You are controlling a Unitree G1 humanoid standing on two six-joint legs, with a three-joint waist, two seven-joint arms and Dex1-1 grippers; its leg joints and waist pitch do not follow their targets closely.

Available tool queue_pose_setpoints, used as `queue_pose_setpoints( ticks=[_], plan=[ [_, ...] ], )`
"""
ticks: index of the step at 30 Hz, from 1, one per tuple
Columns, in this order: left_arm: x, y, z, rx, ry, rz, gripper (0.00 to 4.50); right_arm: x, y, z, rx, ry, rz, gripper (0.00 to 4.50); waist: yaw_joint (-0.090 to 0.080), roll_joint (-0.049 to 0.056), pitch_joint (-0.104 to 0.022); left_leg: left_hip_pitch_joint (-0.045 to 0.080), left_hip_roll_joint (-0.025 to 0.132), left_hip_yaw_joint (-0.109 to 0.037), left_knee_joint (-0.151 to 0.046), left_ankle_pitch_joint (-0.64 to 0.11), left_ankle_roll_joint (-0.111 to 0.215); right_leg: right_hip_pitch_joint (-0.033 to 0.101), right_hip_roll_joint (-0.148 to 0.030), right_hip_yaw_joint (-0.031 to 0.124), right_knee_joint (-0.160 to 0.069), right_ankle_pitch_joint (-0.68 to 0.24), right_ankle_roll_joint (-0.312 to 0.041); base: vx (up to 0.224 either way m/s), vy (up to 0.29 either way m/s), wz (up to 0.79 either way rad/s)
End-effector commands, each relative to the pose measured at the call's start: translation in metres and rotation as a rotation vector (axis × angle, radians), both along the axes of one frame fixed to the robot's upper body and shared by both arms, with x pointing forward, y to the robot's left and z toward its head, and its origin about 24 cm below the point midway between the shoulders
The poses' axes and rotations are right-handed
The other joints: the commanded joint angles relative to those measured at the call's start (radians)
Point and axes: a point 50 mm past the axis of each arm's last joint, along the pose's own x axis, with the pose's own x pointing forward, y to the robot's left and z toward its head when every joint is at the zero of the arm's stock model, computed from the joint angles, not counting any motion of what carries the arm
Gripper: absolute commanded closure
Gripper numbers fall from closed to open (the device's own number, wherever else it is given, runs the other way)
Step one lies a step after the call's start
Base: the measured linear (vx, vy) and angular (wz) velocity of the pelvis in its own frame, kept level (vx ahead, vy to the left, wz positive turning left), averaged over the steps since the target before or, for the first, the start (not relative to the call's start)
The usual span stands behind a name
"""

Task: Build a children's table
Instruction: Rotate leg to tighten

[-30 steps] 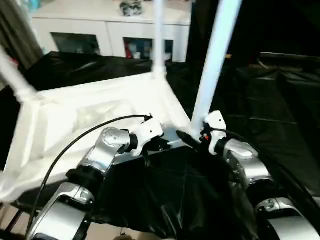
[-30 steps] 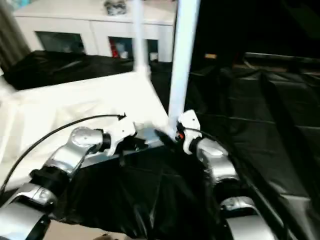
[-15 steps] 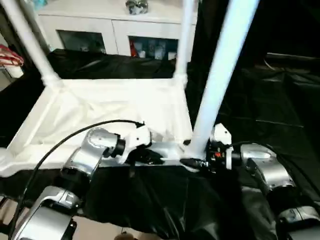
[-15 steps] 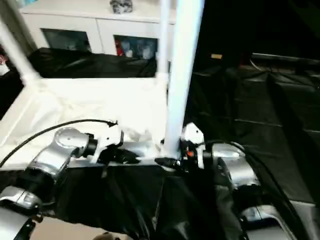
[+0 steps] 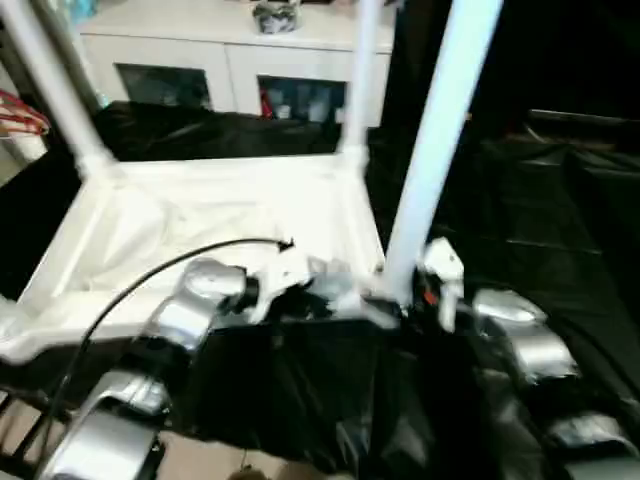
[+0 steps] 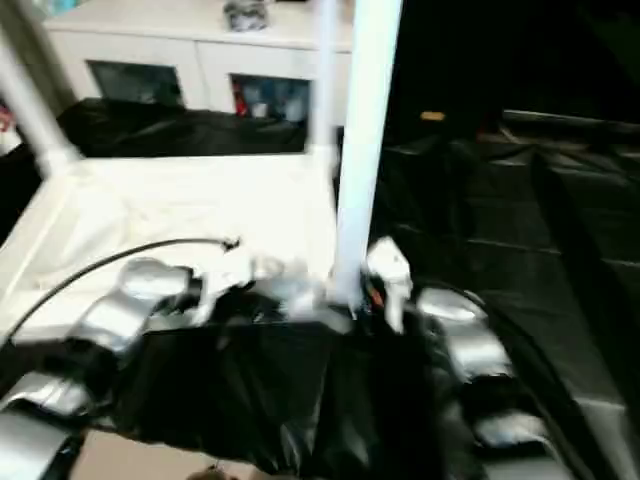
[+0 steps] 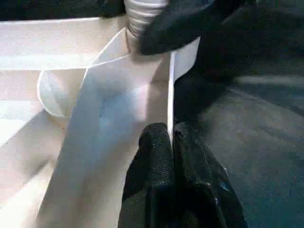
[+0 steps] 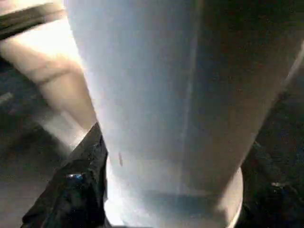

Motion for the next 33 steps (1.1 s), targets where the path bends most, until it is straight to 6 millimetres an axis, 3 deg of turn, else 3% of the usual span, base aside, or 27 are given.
queue_pose_setpoints(
  ticks=[1, 3, 4, 8, 10, 13, 19, 28, 33],
  plan=[
    [0.012, -0.019, 0.015, -0.049, -0.090, 0.097, 4.50, -0.007, 0.020, -0.024, -0.003, 0.113, -0.074, 1.76, -0.002, -0.009, -0.053, 0.007, 0.014, -0.002, -0.072, -0.249, -0.003, 0.043, -0.059, 0.045, -0.104, -0.444, -0.124, 0.000, 0.000, 0.00],
    [0.014, -0.025, 0.015, -0.051, -0.101, 0.140, 4.50, -0.004, 0.026, -0.024, 0.017, 0.122, -0.146, 1.76, -0.009, -0.010, -0.052, 0.002, 0.013, -0.001, -0.072, -0.262, 0.014, 0.043, -0.057, 0.046, -0.104, -0.423, -0.129, 0.000, 0.000, 0.00],
    [0.015, -0.032, 0.016, -0.059, -0.108, 0.168, 4.50, -0.001, 0.032, -0.024, 0.021, 0.129, -0.207, 1.76, -0.008, -0.004, -0.053, 0.001, 0.013, -0.002, -0.071, -0.259, 0.015, 0.044, -0.058, 0.046, -0.102, -0.419, -0.130, 0.000, 0.000, 0.00],
    [0.016, -0.041, 0.017, -0.074, -0.119, 0.197, 4.50, 0.001, 0.045, -0.020, 0.004, 0.076, -0.209, 1.76, -0.008, -0.006, -0.057, -0.002, 0.013, -0.001, -0.070, -0.236, 0.023, 0.046, -0.055, 0.047, -0.097, -0.350, -0.143, 0.000, 0.000, 0.00],
    [0.014, -0.046, 0.017, -0.079, -0.124, 0.165, 4.50, 0.002, 0.051, -0.017, 0.014, 0.039, -0.185, 1.21, -0.007, -0.007, -0.058, -0.006, 0.013, 0.001, -0.067, -0.220, 0.036, 0.048, -0.055, 0.048, -0.091, -0.296, -0.160, 0.000, 0.000, 0.00],
    [0.010, -0.047, 0.016, -0.095, -0.119, 0.111, 4.50, 0.004, 0.049, -0.012, 0.058, 0.031, -0.170, 0.97, -0.007, -0.006, -0.059, -0.008, 0.012, 0.002, -0.066, -0.208, 0.050, 0.051, -0.055, 0.048, -0.088, -0.265, -0.171, 0.000, 0.000, 0.00],
    [-0.001, -0.037, 0.012, -0.101, -0.085, -0.023, 4.50, 0.002, 0.036, -0.005, 0.016, -0.032, -0.022, 0.61, -0.009, -0.007, -0.061, -0.013, 0.015, 0.000, -0.066, -0.194, 0.065, 0.056, -0.056, 0.047, -0.085, -0.251, -0.176, 0.000, 0.000, 0.00],
    [-0.015, -0.003, 0.011, -0.067, -0.002, -0.210, 4.50, -0.026, 0.010, 0.003, -0.041, -0.044, 0.463, 0.61, 0.001, -0.007, -0.062, -0.015, 0.022, 0.005, -0.058, -0.153, 0.116, 0.058, -0.050, 0.046, -0.069, -0.140, -0.225, 0.000, 0.000, 0.00],
    [-0.017, 0.007, 0.012, -0.050, 0.022, -0.246, 4.50, -0.034, 0.005, 0.003, -0.057, -0.014, 0.578, 0.61, 0.000, -0.007, -0.063, -0.014, 0.024, 0.005, -0.057, -0.158, 0.110, 0.056, -0.053, 0.047, -0.066, -0.138, -0.239, 0.000, 0.000, 0.00]
  ],
)
